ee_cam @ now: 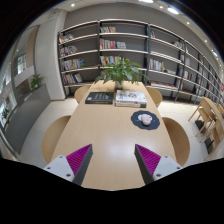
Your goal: Arrange mouse
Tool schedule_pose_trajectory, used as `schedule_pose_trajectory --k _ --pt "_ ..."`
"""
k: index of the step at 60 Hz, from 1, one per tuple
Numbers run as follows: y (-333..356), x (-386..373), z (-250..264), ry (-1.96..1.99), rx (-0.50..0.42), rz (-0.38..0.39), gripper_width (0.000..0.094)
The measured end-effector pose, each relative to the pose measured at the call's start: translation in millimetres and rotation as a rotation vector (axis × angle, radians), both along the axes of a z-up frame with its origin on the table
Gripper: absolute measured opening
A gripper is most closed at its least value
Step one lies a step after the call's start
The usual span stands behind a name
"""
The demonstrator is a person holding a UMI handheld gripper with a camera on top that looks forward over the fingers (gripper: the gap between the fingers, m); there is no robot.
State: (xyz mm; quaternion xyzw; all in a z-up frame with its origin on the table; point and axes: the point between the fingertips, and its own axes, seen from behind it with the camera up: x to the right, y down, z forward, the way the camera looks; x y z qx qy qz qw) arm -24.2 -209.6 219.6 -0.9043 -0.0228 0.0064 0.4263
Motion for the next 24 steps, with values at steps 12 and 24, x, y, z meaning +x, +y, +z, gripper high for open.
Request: schedule_pose_trajectory --k 12,24 --pt "-36.8 -10.1 -1.7 0.001 0.003 -0.013 0.0860" --pt "-46.2 -10.8 1.2 -0.005 0.008 -0.020 0.0861"
